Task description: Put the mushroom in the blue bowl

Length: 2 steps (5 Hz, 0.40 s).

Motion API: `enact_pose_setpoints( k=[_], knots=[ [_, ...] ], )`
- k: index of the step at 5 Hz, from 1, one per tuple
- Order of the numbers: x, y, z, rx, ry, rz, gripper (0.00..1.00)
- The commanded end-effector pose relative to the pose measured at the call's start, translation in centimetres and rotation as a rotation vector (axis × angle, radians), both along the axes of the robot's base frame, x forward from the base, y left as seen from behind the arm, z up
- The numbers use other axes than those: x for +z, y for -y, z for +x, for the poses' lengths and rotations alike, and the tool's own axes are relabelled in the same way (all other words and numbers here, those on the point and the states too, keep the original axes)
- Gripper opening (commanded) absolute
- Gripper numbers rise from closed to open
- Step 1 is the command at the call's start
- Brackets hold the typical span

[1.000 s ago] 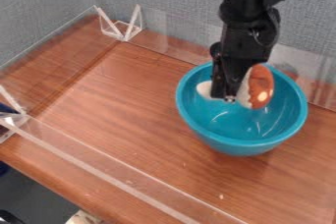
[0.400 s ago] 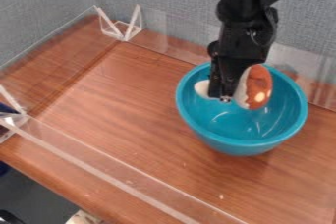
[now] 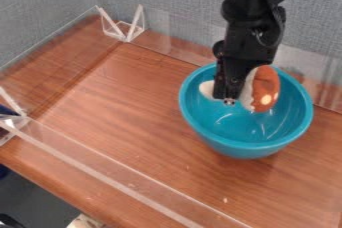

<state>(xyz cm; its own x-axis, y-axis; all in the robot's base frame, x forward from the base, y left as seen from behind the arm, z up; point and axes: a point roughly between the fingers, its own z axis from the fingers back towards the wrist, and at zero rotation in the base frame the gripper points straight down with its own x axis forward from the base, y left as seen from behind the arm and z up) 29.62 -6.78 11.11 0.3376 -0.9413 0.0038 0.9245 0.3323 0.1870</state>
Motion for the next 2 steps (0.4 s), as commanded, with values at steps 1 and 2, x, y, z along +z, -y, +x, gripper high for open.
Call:
enact_pose_setpoints(
  k=[1, 2],
  knots=[
    [2.10, 0.16, 0.09, -0.017, 0.071, -0.014, 0.00],
    [2.15, 0.10, 0.00, -0.024, 0.074, -0.012, 0.00]
  ],
)
